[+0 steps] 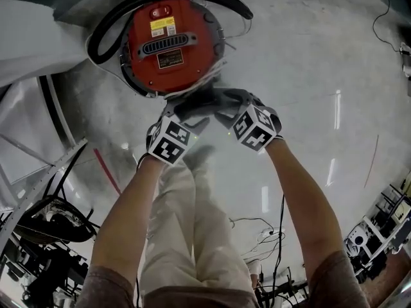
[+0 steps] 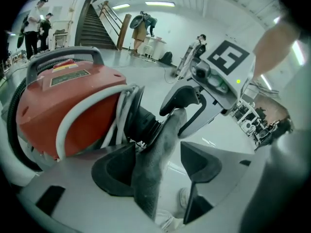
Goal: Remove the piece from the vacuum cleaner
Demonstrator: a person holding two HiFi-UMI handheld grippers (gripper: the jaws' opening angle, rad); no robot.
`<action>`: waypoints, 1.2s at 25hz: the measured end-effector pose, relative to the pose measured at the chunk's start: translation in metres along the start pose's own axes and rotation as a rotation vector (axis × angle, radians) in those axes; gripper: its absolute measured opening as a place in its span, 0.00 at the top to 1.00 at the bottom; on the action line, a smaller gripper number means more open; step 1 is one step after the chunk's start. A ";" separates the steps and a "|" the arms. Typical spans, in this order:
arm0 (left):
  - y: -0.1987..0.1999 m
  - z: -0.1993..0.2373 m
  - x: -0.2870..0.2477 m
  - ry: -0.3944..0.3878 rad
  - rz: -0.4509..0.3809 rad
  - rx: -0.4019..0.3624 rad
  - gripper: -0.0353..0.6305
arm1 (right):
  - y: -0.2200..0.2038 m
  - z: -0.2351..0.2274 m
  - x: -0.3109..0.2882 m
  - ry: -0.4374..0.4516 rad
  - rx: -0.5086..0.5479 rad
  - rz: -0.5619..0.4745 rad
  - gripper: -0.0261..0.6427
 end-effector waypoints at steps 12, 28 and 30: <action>-0.009 0.002 -0.005 -0.001 0.053 0.018 0.61 | -0.004 0.013 -0.018 0.064 0.007 0.074 0.71; -0.024 -0.006 0.008 0.012 0.088 0.088 0.83 | -0.008 0.024 -0.014 -0.017 -0.159 0.052 0.83; -0.025 -0.007 0.010 0.016 0.091 0.095 0.84 | -0.009 0.027 -0.014 -0.023 -0.168 0.054 0.85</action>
Point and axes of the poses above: the fingertips, and each gripper's own axes: x backward along the fingers, z to its left, y out of its top, the point moved 3 cm from there along x, backward along the fingers, and after that the axes turned 5 degrees about -z, right-handed, at the moved point
